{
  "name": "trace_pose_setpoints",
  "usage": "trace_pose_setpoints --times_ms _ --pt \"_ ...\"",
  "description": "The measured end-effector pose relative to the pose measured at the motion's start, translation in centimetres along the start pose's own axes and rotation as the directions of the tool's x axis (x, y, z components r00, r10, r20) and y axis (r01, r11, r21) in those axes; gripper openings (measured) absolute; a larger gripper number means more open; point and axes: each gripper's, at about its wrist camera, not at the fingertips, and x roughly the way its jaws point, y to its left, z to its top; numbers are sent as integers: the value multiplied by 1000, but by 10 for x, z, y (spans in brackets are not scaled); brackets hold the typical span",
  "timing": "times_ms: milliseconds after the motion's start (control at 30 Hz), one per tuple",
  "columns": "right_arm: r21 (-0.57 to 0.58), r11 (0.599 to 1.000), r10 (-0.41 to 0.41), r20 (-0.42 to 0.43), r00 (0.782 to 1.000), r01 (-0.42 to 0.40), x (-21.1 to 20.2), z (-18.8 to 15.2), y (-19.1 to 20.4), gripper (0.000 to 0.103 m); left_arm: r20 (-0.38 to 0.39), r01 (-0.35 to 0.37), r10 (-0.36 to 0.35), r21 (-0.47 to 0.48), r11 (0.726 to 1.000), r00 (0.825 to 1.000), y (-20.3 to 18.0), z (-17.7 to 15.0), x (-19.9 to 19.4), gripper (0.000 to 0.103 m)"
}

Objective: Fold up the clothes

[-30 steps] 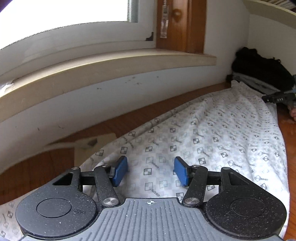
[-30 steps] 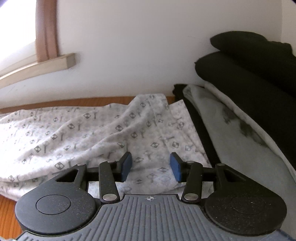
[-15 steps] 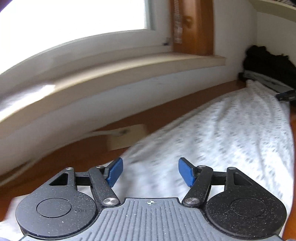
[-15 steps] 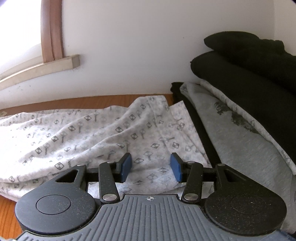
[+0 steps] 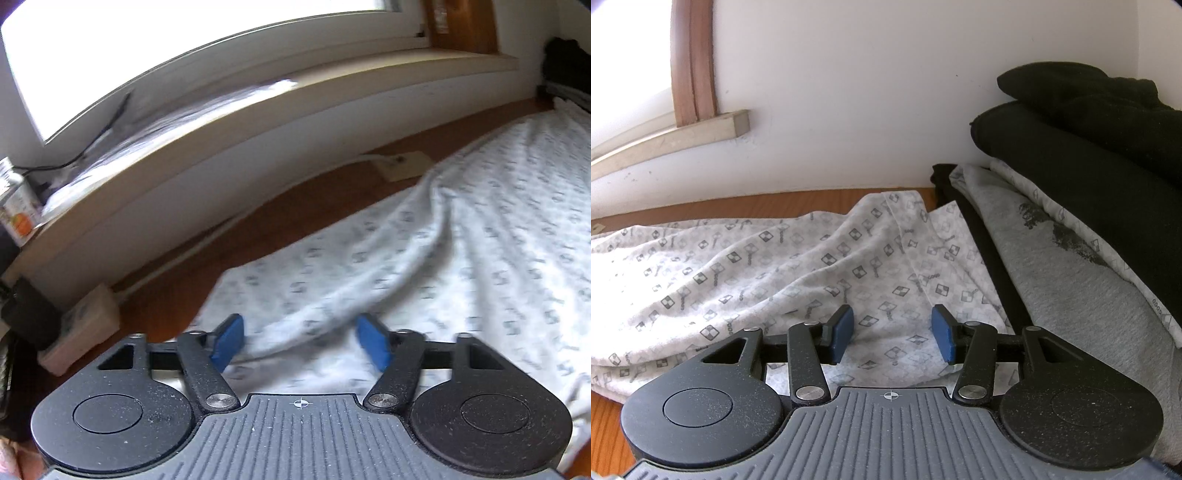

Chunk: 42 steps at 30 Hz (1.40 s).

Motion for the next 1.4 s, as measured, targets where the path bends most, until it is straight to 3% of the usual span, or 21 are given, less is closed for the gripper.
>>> trace_pose_setpoints --times_ms 33,100,133,267,333,433,467,533,600,667,800,867,1133,1200,1233,1333,1400 --pt "0 1000 0 0 1000 0 0 0 0 48 0 -2 2 -6 1000 1000 4 0 2 47" --pt "0 1000 0 0 1000 0 0 0 0 48 10 21 -21 -7 1000 1000 7 0 3 23" --pt "0 1000 0 0 1000 0 0 0 0 48 19 34 -33 -9 999 999 6 0 1 1" --pt "1 1000 0 1 1000 0 0 0 0 48 117 19 -12 -58 998 993 15 13 -21 1" --pt "1 1000 0 1 1000 0 0 0 0 48 170 10 14 -140 990 985 31 25 -33 1" --pt "2 1000 0 1 1000 0 0 0 0 48 98 -86 98 -121 989 990 35 35 -13 3" --pt "2 1000 1 1 1000 -1 0 0 0 48 49 -109 115 -97 989 992 33 35 -1 12" --pt "1 1000 0 1 1000 0 0 0 0 48 -34 -121 118 -77 990 992 32 30 19 19" --pt "1 1000 0 1 1000 0 0 0 0 48 -16 -131 130 -123 984 991 39 23 15 31" --pt "1 1000 0 1 1000 0 0 0 0 48 20 -132 138 -195 972 990 52 14 -1 59" --pt "3 1000 1 1 1000 -1 0 0 0 48 44 -156 174 -273 949 984 78 -3 -30 61" --pt "2 1000 1 1 1000 -1 0 0 0 48 31 -167 184 -286 943 982 87 -14 -37 70" --pt "0 1000 0 1 1000 0 1 0 0 48 49 -64 90 -388 919 995 103 -41 -42 68" --pt "-1 1000 0 1 1000 0 1 0 0 48 72 -60 94 -380 923 993 100 -40 -42 37" --pt "-1 1000 0 1 1000 0 1 0 0 48 93 -54 95 -371 927 991 98 -38 -43 8" --pt "-2 1000 0 1 1000 0 1 0 0 48 148 -91 156 -375 923 977 97 -27 -54 9" --pt "-2 1000 0 1 1000 0 1 0 0 48 103 -151 202 -370 917 974 99 -22 -49 17"
